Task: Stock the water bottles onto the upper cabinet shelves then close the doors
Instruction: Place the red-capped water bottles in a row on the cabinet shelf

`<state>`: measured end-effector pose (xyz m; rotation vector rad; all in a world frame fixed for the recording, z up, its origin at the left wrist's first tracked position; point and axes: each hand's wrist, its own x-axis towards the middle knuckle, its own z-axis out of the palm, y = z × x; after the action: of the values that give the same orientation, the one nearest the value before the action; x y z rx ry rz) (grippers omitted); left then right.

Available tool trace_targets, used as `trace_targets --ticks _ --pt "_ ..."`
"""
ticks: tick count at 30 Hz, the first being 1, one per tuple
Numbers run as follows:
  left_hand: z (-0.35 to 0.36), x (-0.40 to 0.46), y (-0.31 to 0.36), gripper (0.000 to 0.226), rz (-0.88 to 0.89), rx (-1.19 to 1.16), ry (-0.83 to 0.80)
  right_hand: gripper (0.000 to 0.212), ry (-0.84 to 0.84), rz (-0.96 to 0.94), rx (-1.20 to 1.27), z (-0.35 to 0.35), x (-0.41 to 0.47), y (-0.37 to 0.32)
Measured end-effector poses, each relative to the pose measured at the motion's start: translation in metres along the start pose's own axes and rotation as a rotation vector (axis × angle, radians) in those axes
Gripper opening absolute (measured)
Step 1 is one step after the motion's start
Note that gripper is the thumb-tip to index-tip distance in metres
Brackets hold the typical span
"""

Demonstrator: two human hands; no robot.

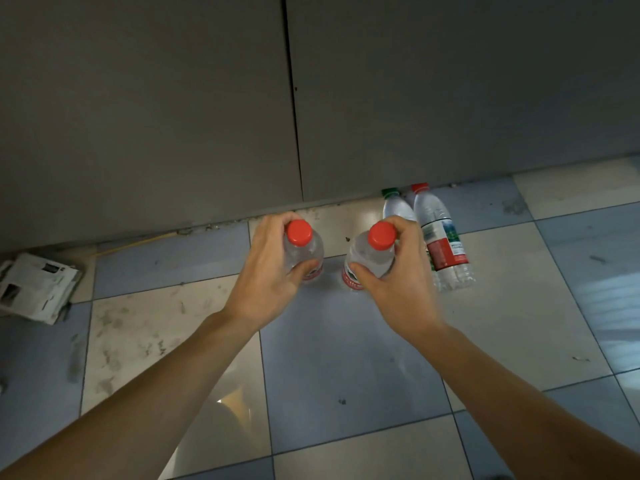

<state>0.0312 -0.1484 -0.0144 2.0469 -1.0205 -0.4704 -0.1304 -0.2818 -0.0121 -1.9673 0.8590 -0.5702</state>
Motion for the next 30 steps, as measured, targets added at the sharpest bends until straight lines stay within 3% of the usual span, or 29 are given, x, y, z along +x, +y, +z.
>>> trace_targets --ticks 8,12,19,25,30 --pt "0.018 0.004 -0.019 0.08 -0.148 -0.181 -0.015 0.081 -0.065 0.178 0.125 0.008 -0.005 0.032" --pt "0.042 0.003 -0.032 0.079 -0.255 -0.335 0.099 0.072 -0.077 0.243 0.159 0.028 -0.001 0.053" --pt "0.05 0.002 -0.023 0.067 -0.324 -0.324 0.146 0.067 -0.009 0.305 0.181 0.035 0.0 0.048" --pt "-0.012 -0.01 0.043 0.069 -0.332 -0.297 0.135 0.063 -0.047 0.298 0.202 -0.013 -0.002 -0.026" --pt "-0.117 -0.025 0.159 0.073 -0.328 -0.301 0.137 0.066 -0.071 0.281 0.253 -0.099 -0.003 -0.168"
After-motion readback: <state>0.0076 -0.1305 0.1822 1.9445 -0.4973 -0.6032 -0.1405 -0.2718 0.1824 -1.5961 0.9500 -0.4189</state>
